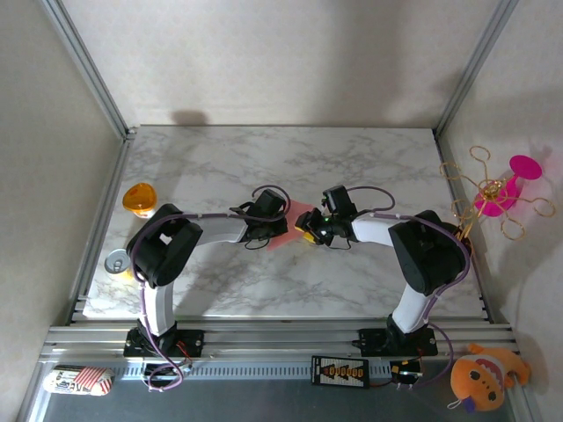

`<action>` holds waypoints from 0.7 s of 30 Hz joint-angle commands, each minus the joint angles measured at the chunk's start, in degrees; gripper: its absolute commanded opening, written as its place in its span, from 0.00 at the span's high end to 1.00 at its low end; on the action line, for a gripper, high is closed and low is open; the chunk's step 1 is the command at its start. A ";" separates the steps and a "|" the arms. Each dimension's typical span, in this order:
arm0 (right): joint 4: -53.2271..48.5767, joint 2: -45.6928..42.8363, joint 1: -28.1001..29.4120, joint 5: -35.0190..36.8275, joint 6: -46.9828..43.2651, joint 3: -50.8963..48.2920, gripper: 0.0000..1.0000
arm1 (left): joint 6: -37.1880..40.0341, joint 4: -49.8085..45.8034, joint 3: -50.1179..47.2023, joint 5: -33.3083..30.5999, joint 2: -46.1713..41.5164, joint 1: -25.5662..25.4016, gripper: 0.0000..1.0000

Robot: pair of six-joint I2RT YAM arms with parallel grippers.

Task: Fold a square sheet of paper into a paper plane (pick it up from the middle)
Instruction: Fold the wing for the fifth time at the center of the table.

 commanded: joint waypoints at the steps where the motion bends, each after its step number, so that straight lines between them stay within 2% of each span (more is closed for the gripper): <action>1: 2.90 0.76 0.39 -2.12 0.86 0.84 0.60 | -0.52 -2.52 -2.04 -0.53 0.34 0.90 0.91; 16: 9.60 1.96 -0.68 -1.33 8.93 -3.08 0.68 | -2.22 1.79 -4.81 3.80 -0.59 2.24 0.89; 21: 13.86 3.48 -1.17 -2.04 8.61 -3.49 0.72 | -1.93 2.14 -5.09 4.06 -0.71 2.44 0.89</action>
